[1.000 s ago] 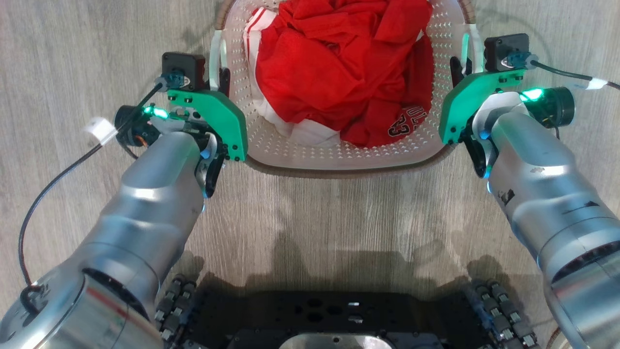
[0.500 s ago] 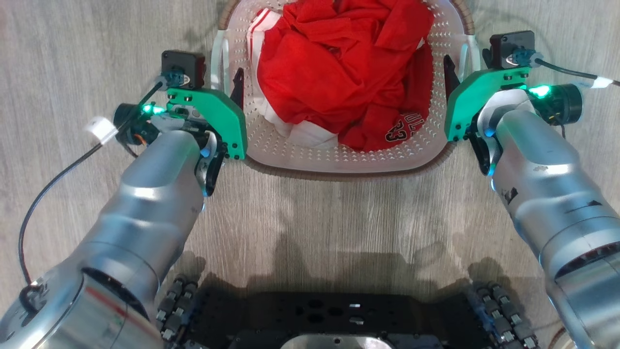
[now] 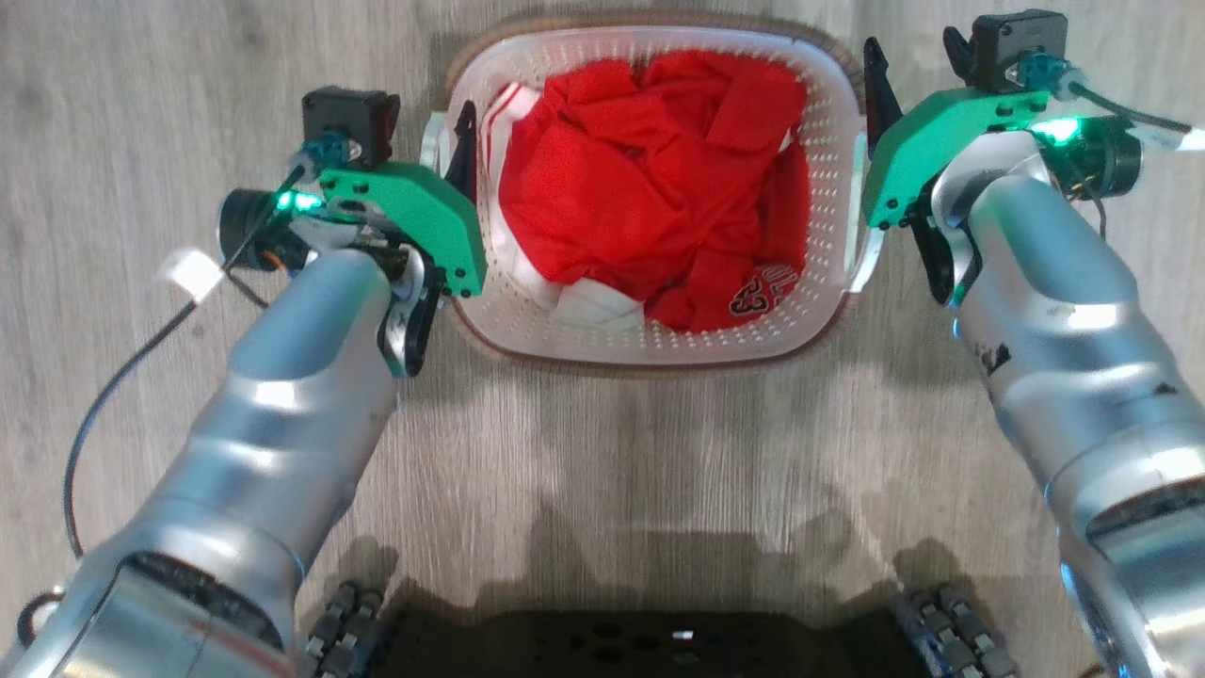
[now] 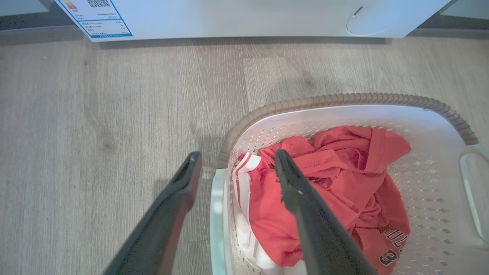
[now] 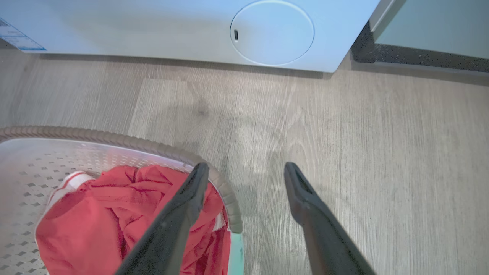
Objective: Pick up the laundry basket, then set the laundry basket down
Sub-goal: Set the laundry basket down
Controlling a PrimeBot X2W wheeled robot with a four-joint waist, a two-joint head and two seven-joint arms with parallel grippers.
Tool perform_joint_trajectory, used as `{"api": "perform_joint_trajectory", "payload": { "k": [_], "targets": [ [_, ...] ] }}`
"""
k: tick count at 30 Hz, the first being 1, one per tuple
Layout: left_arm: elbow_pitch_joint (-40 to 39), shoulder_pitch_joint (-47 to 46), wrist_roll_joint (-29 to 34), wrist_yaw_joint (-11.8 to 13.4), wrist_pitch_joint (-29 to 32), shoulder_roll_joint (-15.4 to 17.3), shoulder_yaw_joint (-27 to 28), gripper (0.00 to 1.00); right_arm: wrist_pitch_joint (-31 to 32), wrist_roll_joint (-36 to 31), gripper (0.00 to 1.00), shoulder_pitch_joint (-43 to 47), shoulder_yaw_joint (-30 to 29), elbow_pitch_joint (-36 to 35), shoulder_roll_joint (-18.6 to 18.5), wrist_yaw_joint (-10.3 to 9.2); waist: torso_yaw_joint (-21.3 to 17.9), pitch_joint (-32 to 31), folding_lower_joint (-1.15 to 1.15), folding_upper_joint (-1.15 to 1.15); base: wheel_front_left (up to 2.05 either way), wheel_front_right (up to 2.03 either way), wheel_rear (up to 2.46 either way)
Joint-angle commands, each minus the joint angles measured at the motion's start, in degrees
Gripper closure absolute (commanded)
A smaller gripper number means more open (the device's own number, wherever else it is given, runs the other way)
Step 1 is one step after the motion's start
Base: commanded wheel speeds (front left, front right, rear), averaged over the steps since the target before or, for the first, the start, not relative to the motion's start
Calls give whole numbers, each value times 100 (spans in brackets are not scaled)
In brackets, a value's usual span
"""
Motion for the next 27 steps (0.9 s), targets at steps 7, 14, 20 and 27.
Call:
{"api": "perform_joint_trajectory", "payload": {
  "k": [7, 14, 20, 27],
  "targets": [
    [-992, 814, 764, 95, -30, 249, 985, 0, -74, -371, 0, 1015, -338, -1012, 122, -2, -85, -774, 0, 0, 0, 0, 0],
    [-1988, 1819, 1644, 43, -30, 200, 1880, 0, -75, -470, 0, 1839, -637, -2006, 122, -2, -130, -1548, 0, 0, 0, 0, 0],
    [-2796, 2663, 2211, -9, -30, 123, 2554, 0, -75, -476, 0, 2558, -733, -2763, 122, -2, -167, -2132, 0, 0, 0, 0, 0],
    [-3688, 3623, 2672, -131, -30, 17, 3148, 0, -75, -491, 0, 3416, -656, -3556, 122, -2, -249, -2804, 0, 0, 0, 0, 0]
  ]
}}
